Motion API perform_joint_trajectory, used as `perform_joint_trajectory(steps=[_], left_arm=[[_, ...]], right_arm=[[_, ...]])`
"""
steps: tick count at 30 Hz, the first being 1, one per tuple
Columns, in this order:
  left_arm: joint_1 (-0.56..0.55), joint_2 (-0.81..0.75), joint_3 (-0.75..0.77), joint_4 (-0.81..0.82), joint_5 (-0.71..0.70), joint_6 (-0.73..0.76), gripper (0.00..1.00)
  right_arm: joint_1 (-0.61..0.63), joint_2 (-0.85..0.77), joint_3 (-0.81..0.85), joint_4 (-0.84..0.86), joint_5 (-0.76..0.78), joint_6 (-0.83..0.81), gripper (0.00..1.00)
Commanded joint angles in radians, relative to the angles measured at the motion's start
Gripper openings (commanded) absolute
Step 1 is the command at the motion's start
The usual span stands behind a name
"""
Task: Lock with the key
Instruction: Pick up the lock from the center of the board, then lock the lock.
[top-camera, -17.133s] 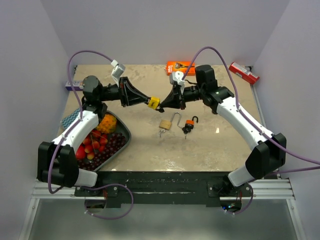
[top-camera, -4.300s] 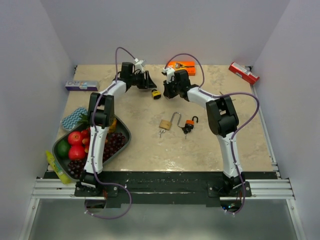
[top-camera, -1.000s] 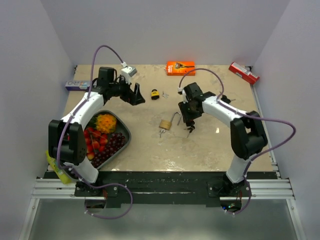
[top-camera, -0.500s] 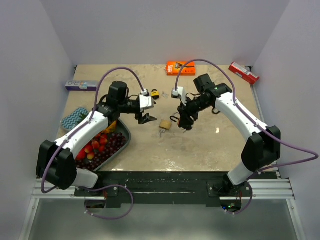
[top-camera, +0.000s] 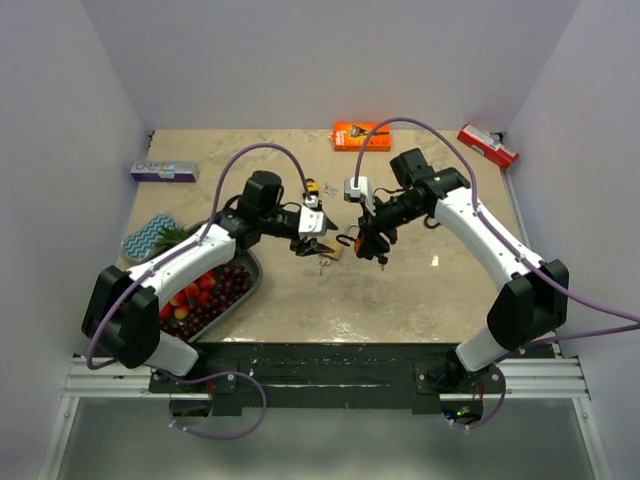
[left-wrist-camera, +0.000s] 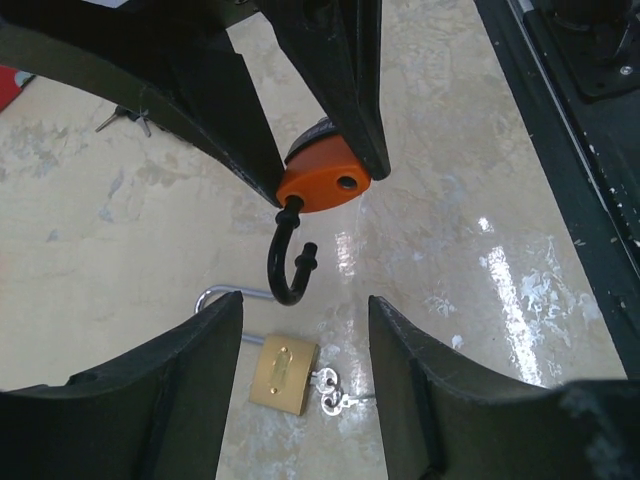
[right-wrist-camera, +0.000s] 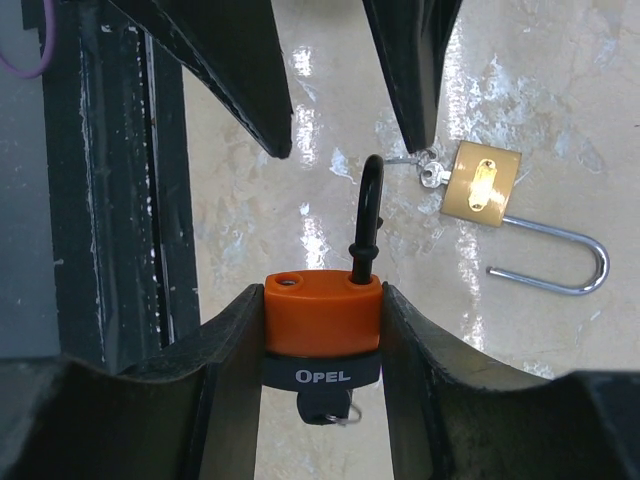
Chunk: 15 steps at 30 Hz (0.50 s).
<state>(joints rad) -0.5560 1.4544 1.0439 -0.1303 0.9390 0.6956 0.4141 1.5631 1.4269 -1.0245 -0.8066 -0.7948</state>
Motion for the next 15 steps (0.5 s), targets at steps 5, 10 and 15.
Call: perform_joint_trajectory(steps=[5,10,15], left_arm=[[-0.021,0.055,0.064,0.164,0.053,-0.105,0.49],[-0.019,0.078,0.071,0.178,0.050,-0.125,0.43],[-0.022,0.099,0.077,0.190,0.050,-0.148,0.38]], right_arm=[[0.014,-0.061,0.047,0.037,-0.063,-0.029,0.00],[0.026,-0.077,0.046,0.047,-0.065,-0.026,0.00],[0.031,-0.081,0.046,0.055,-0.065,-0.017,0.00]])
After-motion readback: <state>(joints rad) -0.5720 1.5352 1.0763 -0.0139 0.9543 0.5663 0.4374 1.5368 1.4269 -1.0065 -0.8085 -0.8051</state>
